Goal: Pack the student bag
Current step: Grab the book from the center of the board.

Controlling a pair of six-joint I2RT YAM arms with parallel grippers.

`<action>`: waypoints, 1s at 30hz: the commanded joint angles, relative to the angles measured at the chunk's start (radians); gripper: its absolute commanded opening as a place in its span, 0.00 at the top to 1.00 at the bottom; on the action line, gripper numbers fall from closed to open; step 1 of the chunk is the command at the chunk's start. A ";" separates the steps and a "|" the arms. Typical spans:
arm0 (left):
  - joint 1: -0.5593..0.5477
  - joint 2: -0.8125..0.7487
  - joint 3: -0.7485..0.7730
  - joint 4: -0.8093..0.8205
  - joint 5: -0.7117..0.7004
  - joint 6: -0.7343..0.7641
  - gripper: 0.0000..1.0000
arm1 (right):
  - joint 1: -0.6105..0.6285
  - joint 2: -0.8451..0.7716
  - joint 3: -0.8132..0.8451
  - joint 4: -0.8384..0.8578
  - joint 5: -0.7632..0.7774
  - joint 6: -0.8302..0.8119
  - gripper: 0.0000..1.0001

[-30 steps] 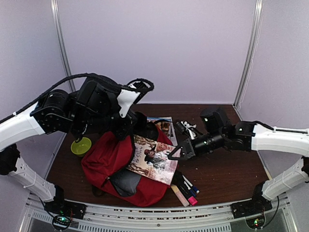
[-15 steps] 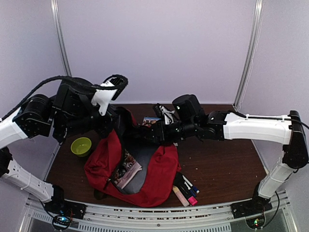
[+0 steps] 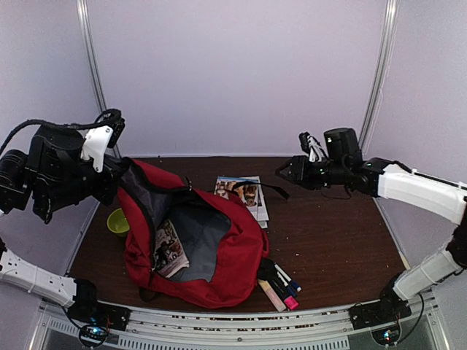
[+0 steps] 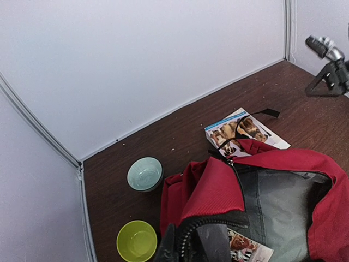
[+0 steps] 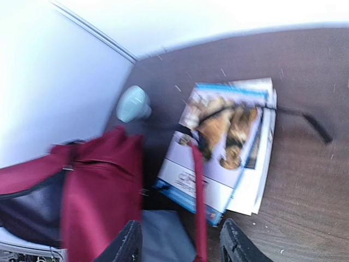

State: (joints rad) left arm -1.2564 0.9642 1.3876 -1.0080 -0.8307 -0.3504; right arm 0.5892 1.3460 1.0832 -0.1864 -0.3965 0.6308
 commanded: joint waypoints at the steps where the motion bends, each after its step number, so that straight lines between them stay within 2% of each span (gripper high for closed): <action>1: 0.005 -0.017 0.027 0.025 -0.050 0.000 1.00 | -0.002 0.219 0.010 0.077 -0.021 0.075 0.51; 8: 0.005 0.011 0.081 -0.025 -0.091 0.000 1.00 | 0.003 0.439 0.051 0.185 -0.044 0.173 0.50; 16: 0.006 0.058 0.104 -0.026 -0.099 -0.004 1.00 | 0.035 0.554 0.044 0.308 -0.151 0.265 0.49; 18: 0.006 0.073 0.118 -0.026 -0.097 0.005 1.00 | 0.040 0.585 0.046 0.345 -0.171 0.295 0.54; 19: 0.006 0.081 0.124 -0.026 -0.092 0.010 1.00 | 0.042 0.595 0.045 0.365 -0.181 0.315 0.63; 21: 0.006 0.092 0.133 -0.026 -0.087 0.020 1.00 | 0.048 0.609 0.045 0.389 -0.190 0.333 0.68; 26: 0.006 0.097 0.124 -0.014 -0.085 0.026 1.00 | 0.055 0.609 0.027 0.380 -0.156 0.329 0.61; 30: 0.006 0.086 0.101 0.003 -0.073 0.031 1.00 | 0.057 0.610 -0.020 0.403 -0.137 0.343 0.58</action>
State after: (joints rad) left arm -1.2564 1.0695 1.4818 -1.0714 -0.8825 -0.3344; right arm 0.6380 1.9442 1.1076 0.1844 -0.5587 0.9520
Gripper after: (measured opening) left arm 0.025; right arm 0.408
